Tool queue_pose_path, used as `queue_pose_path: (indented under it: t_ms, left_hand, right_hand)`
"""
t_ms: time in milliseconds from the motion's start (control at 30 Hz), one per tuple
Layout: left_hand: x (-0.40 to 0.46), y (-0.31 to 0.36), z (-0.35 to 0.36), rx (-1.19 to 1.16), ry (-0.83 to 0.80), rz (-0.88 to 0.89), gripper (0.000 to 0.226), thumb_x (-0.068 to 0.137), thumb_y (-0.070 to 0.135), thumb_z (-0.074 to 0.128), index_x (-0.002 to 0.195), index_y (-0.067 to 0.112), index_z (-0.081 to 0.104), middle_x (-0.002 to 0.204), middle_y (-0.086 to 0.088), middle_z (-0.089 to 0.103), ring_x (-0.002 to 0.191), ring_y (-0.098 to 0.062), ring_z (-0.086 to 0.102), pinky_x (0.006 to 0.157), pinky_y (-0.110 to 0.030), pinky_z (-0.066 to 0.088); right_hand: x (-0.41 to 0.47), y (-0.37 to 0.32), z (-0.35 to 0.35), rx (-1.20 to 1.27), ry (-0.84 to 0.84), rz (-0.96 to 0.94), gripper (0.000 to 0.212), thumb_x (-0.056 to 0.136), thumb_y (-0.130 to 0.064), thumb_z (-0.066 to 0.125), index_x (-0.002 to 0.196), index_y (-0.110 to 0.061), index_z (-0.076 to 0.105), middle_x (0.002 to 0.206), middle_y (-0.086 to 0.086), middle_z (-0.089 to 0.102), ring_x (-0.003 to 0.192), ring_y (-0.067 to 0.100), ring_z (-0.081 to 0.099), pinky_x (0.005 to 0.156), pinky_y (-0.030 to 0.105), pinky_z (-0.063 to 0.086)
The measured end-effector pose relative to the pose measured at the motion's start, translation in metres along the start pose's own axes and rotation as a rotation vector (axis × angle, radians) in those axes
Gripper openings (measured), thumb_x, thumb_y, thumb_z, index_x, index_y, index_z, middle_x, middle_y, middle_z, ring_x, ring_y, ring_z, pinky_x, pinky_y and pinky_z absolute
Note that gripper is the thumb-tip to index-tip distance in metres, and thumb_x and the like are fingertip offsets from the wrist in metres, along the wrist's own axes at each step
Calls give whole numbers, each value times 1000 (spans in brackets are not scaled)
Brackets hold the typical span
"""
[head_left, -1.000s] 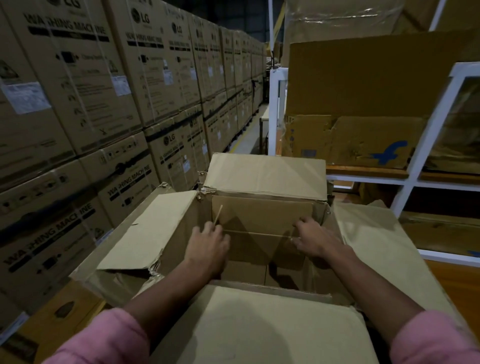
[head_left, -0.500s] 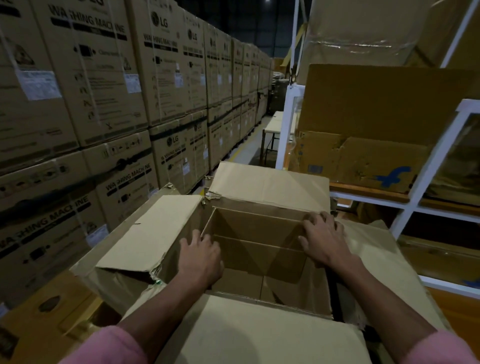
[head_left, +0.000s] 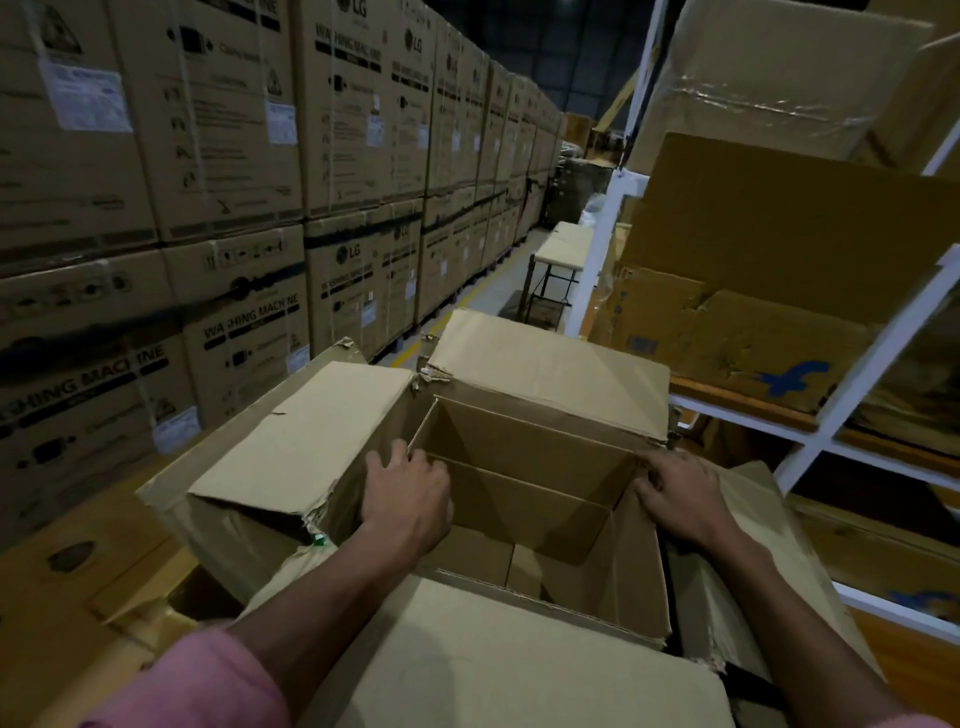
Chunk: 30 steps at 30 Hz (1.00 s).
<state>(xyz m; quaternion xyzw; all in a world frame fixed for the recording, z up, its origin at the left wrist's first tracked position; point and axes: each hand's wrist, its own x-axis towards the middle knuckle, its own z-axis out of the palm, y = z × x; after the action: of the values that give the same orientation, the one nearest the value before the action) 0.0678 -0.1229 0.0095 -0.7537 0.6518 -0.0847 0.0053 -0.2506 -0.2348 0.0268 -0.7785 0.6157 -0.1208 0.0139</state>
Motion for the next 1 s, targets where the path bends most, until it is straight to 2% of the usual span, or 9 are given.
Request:
queue_pose_path:
  t_ms: [67,167,267,567,767,1000]
  left_hand:
    - [0,0,1,-8,8,-1,41,98,44,44,127,19,59,133,-9,60,129,-33,43,98,-52,37]
    - [0,-1,2,-14,11,-10,41,98,44,44,127,19,59,132,-9,60,128,-33,44,98,-52,37]
    - [0,0,3,-21,4,-17,42,98,44,44,128,19,59,133,-9,59,130,-33,44,99,-53,36]
    - [-1,0,3,-23,-25,-10,46,99,46,42,133,18,57,138,-10,57,135,-35,41,104,-58,34]
    - [-1,-1,1,-28,-35,-12,47,100,46,42,135,17,56,139,-10,57,134,-35,42,104,-56,35]
    - [-4,0,-3,-36,1,-9,44,99,47,43,129,19,59,132,-9,62,129,-33,47,100,-52,36]
  right_hand:
    - [-1,-3,0,2,-19,16,50,97,-34,58,146,-25,53,146,6,57,140,32,42,112,49,30]
    - [-1,-4,0,14,-35,23,59,94,-49,50,148,-26,51,149,6,54,143,31,39,114,51,29]
    - [-1,-1,1,39,-27,21,54,97,-48,55,147,-26,51,150,5,53,143,30,38,114,51,28]
    - [0,-3,3,22,-24,30,70,88,-64,42,148,-28,49,150,6,54,143,31,39,114,53,30]
    - [1,-3,4,61,-16,38,76,81,-66,40,147,-29,50,144,6,57,137,31,44,112,53,34]
    - [4,-1,7,68,-8,38,74,81,-67,40,144,-29,51,139,4,62,134,30,46,109,51,33]
